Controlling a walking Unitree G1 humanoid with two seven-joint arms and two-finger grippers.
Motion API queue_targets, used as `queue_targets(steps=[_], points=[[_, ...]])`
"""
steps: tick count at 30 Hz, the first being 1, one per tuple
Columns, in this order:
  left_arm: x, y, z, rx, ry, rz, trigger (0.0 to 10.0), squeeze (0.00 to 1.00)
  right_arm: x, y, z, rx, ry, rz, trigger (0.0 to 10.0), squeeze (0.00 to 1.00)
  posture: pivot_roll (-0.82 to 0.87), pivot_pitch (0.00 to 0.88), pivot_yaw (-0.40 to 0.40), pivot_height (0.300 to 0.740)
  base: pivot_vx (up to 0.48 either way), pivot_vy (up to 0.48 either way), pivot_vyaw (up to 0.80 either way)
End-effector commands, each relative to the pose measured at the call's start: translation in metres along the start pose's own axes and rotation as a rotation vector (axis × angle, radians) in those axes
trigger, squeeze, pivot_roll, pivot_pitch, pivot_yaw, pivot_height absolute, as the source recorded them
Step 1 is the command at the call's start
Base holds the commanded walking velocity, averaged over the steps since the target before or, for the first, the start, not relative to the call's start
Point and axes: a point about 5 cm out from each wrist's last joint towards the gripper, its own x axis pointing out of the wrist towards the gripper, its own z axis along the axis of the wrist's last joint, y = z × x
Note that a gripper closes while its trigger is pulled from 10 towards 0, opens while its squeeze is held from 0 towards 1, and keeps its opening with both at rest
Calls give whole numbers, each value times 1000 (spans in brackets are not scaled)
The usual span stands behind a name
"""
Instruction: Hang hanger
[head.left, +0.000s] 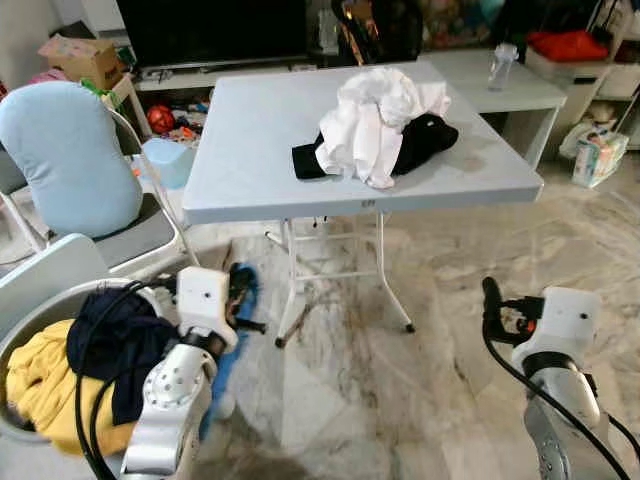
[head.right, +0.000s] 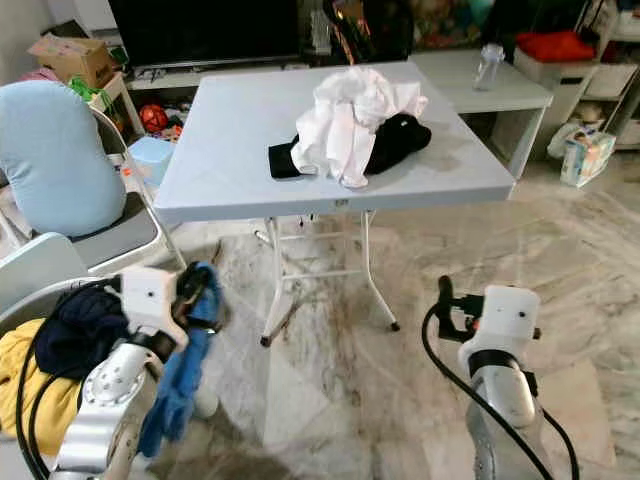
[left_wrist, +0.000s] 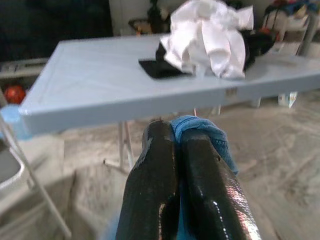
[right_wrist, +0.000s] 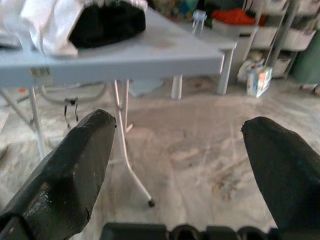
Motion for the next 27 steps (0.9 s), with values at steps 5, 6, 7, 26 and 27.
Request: queue_targets(steps=[5, 6, 7, 26, 27], points=[[3, 3, 4, -1, -16, 13, 10000, 0, 1, 4, 2, -7, -6, 17, 10000, 0, -46, 30, 35, 740, 396, 0, -800], [2, 2, 4, -2, -14, 13, 10000, 0, 1, 5, 0, -7, -3, 19, 10000, 0, -47, 33, 35, 740, 394, 0, -800], [2, 2, 3, -3, -12, 11, 10000, 0, 1, 5, 0, -7, -1, 20, 10000, 0, -47, 33, 35, 740, 398, 0, -800], [0, -6, -7, -68, 37, 20, 10000, 0, 3, 11, -2, -18, 14, 74, 10000, 0, -20, 32, -28, 740, 282, 0, -505], [0, -7, -7, -72, 35, 22, 10000, 0, 4, 12, -2, -20, 16, 83, 10000, 0, -14, 30, -38, 740, 0, 0, 0]])
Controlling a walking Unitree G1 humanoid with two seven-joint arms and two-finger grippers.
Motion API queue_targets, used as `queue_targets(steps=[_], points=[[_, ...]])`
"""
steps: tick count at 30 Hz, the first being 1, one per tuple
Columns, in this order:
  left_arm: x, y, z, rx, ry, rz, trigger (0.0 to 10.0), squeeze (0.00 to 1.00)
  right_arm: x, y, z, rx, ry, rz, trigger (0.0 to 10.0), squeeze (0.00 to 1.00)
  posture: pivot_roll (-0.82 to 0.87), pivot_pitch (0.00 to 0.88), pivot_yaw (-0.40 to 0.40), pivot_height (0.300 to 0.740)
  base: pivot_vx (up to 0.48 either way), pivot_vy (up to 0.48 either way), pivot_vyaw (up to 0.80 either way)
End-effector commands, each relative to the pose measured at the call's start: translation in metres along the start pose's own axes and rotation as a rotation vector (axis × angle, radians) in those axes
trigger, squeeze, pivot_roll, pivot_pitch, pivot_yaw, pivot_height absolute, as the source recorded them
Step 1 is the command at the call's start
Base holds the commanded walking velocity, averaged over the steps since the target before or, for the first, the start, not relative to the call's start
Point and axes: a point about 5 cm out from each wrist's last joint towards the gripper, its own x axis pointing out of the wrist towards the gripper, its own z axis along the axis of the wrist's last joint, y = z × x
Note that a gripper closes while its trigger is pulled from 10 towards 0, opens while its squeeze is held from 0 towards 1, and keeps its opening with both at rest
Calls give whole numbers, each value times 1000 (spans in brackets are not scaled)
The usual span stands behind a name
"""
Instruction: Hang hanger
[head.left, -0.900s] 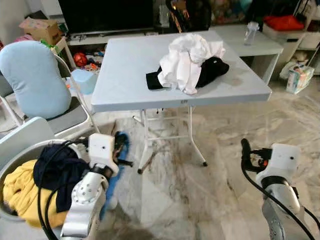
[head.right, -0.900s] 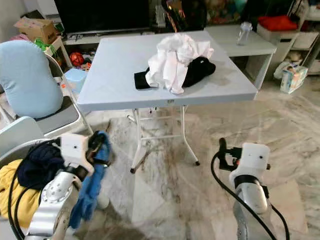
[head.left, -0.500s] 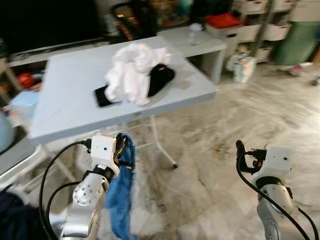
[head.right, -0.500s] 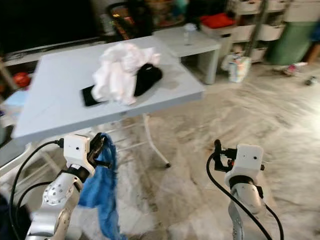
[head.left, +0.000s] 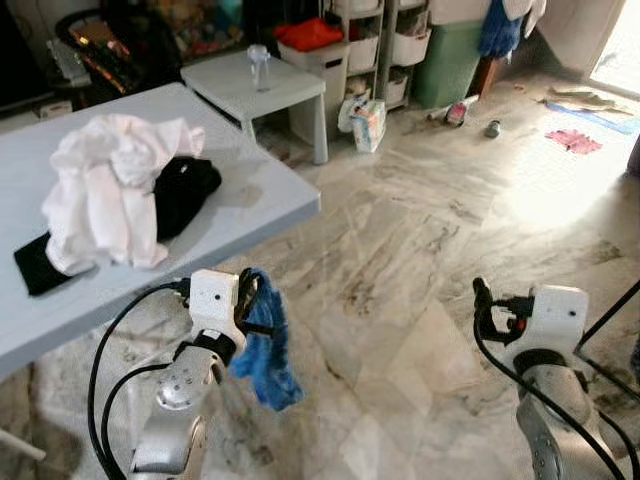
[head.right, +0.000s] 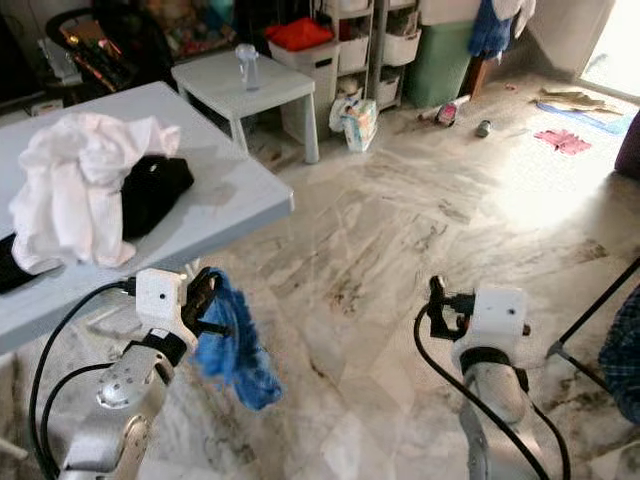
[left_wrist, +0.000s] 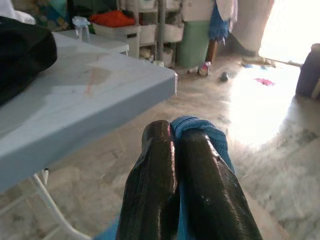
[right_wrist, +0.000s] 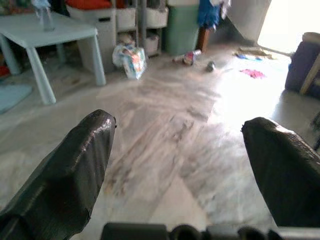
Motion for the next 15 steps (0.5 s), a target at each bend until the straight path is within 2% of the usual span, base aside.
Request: queue_targets(steps=[1, 7, 10, 15], points=[[-4, 6, 0, -12, 1, 46, 10000, 0, 2, 11, 0, 0, 6, 58, 10000, 0, -4, 26, -54, 740, 0, 0, 0], [-12, 4, -1, -50, 1, 97, 10000, 0, 14, 19, 4, -14, 5, 124, 10000, 0, 39, 14, -107, 740, 0, 0, 0], [-16, 5, 0, -48, 0, 108, 10000, 0, 23, 22, 7, 1, -3, 144, 10000, 0, 66, 13, -113, 740, 0, 0, 0], [-18, 9, 3, -47, 3, 105, 10000, 0, 27, 29, 7, 14, -4, 142, 10000, 0, 75, 12, -108, 740, 0, 0, 0]])
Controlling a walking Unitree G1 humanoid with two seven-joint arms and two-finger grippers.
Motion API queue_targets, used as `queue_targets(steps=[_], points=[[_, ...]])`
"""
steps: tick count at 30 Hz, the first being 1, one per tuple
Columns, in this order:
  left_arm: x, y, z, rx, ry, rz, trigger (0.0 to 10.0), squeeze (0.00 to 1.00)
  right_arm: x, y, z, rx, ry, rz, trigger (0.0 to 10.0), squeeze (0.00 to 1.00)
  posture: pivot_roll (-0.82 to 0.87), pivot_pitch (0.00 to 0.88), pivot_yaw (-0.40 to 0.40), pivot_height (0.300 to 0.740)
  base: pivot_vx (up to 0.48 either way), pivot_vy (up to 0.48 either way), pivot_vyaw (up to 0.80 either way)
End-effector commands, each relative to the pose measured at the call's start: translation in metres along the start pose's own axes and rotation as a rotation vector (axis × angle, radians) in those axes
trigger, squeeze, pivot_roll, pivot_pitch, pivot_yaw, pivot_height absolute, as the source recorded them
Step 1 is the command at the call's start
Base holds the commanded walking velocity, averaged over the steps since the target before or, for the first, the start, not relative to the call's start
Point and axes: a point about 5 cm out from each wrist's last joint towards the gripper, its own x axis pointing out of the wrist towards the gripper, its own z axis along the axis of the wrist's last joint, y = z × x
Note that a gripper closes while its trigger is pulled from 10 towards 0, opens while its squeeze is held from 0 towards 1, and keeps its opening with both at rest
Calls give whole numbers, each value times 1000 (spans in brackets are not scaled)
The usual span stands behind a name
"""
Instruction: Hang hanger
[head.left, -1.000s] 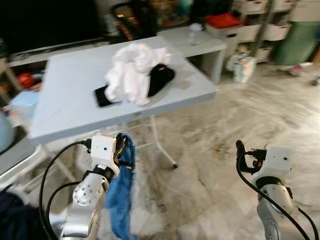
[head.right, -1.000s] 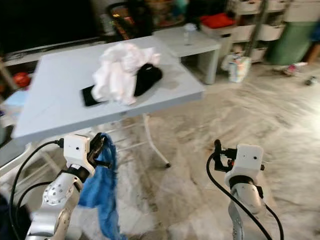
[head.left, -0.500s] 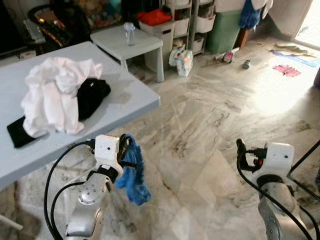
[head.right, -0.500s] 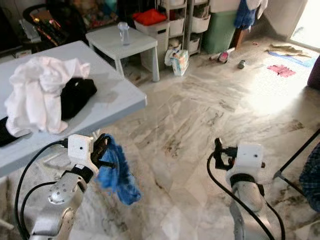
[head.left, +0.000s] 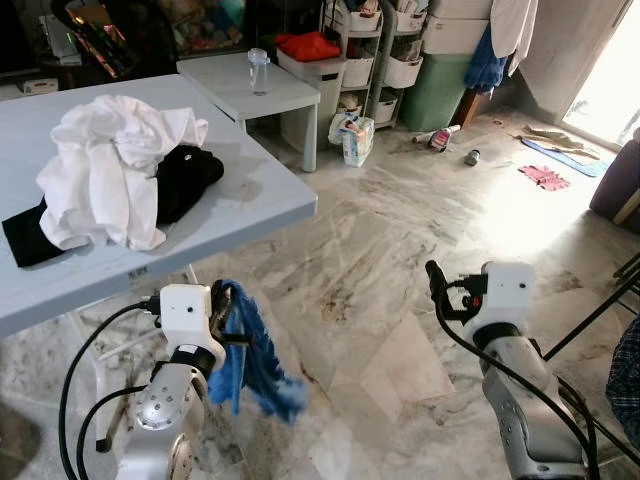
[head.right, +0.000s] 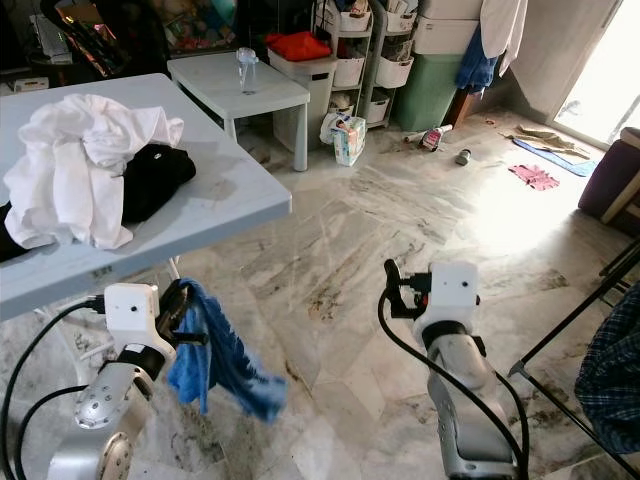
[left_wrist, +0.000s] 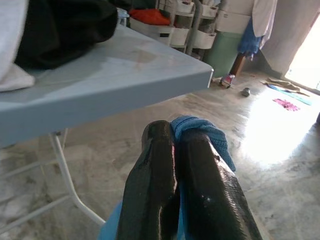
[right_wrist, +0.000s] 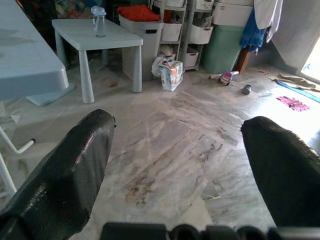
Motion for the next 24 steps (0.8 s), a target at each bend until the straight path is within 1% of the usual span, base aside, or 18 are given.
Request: queue_targets(steps=[1, 4, 6, 8, 11, 12, 16, 18, 21, 24], points=[[0, 0, 7, 1, -20, -7, 10000, 0, 3, 2, 0, 8, -2, -2, 10000, 0, 74, 12, -107, 740, 0, 0, 0], [0, 2, 8, 2, -20, -3, 10000, 0, 3, 4, 0, 15, 2, -5, 10000, 0, 71, 12, -104, 740, 0, 0, 0], [2, 3, 10, -12, -17, -7, 10000, 0, 0, 5, -1, 15, 2, -5, 10000, 0, 47, 23, -86, 740, 0, 0, -800], [5, 3, 9, -31, -2, -10, 10000, 0, -4, 1, -4, 17, 11, -24, 10000, 0, 33, 28, -74, 740, 0, 0, -800], [6, 3, 8, -38, 3, -12, 10000, 0, -4, 0, -5, 15, 12, -30, 10000, 0, 23, 29, -64, 740, 0, 0, -800], [10, 1, 7, -56, 21, -23, 10000, 0, -7, -5, -5, 9, 9, -50, 10000, 0, 5, 27, -40, 740, 0, 0, -800], [17, -4, 6, -74, 43, -57, 10000, 0, -10, -9, -6, 8, 5, -80, 10000, 0, -5, 27, -30, 740, 0, 0, -800], [21, -6, 9, -78, 44, -83, 10000, 0, -12, -9, -6, 12, 4, -91, 10000, 0, -15, 32, -21, 740, 0, 352, -625], [23, -5, 10, -79, 46, -85, 10000, 0, -13, -9, -6, 13, 5, -92, 10000, 0, -18, 37, -20, 740, 0, 356, -450], [26, -1, 10, -89, 55, -76, 10000, 0, -13, -9, -6, 15, 6, -97, 10000, 0, -35, 67, -10, 740, 0, 359, 0]])
